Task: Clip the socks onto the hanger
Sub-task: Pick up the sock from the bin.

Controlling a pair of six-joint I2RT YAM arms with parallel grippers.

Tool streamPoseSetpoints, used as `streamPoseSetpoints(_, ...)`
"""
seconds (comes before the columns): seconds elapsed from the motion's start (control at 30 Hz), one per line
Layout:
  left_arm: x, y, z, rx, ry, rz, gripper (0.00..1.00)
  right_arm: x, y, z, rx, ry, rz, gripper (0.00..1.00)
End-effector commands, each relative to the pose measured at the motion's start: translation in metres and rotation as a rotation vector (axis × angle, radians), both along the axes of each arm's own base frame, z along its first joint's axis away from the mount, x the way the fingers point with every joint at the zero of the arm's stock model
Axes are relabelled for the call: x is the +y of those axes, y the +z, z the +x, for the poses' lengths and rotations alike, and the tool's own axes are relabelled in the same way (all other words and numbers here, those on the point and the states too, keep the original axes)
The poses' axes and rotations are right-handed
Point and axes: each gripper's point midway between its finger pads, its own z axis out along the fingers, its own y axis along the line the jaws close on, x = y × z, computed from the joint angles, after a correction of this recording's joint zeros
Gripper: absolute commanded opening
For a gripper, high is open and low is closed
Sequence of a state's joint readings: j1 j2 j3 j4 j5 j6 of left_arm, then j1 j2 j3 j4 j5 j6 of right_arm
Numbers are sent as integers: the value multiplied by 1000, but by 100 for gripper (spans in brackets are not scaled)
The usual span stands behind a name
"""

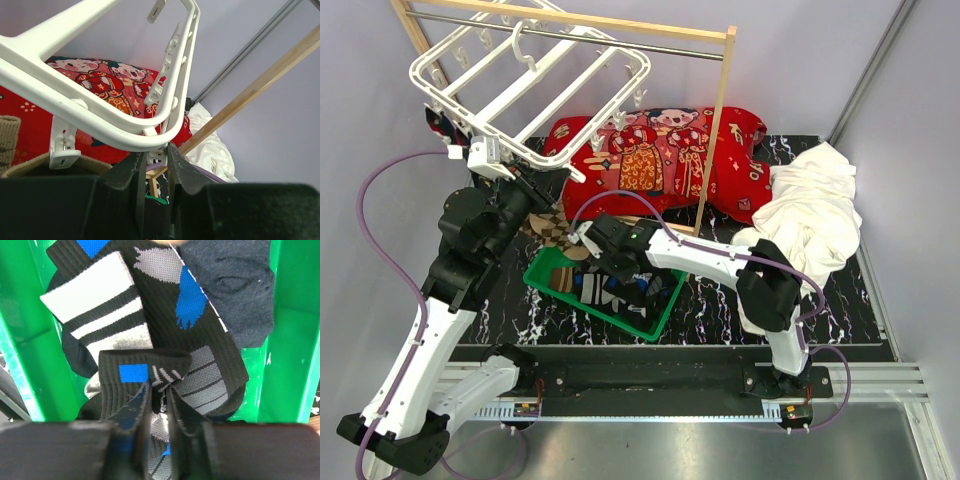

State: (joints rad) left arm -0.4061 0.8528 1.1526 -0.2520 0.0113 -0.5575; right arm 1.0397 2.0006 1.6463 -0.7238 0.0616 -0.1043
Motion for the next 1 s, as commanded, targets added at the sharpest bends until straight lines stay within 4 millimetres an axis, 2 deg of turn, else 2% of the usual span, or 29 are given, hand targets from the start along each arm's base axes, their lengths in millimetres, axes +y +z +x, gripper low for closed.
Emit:
streamPoseSetpoints(0.0,-1,24,-3,-68,-17,-5,0,1,21,2,-46,5,8,18)
streamPoseSetpoints(0.1,-1,25,-3,-69,-15,-4,0,-1,44,0,-71,5,48,14)
streamPoseSetpoints(0.13,-1,26,-3,-70,-15,-4,0,-2,58,-1,-87,7,76,14)
streamPoseSetpoints(0.33,-1,30,-3,-75,-15,-5,0,-5,103,-4,-160,23,204,16)
streamPoseSetpoints(0.4,-1,30,-4,-75,-18,-5,0,-5,109,-5,-172,22,233,19)
streamPoseSetpoints(0.5,-2,29,-4,-70,-24,-2,0,-4,103,-3,-173,24,248,19)
streamPoseSetpoints(0.57,-3,28,-4,-68,-28,2,0,-4,101,0,-185,6,247,10)
streamPoseSetpoints(0.63,-5,28,-4,-71,-37,9,0,-1,112,4,-229,-5,312,2)
streamPoseSetpoints(0.77,-8,28,-5,-70,-59,9,0,4,160,7,-343,-7,527,0)
streamPoseSetpoints(0.8,-10,28,-5,-69,-66,10,0,2,181,9,-396,-3,609,0)
streamPoseSetpoints(0.87,-11,29,-5,-68,-73,8,0,0,201,8,-439,13,689,0)
streamPoseSetpoints(0.97,-16,28,-4,-63,-97,10,0,-9,246,5,-544,49,855,0)
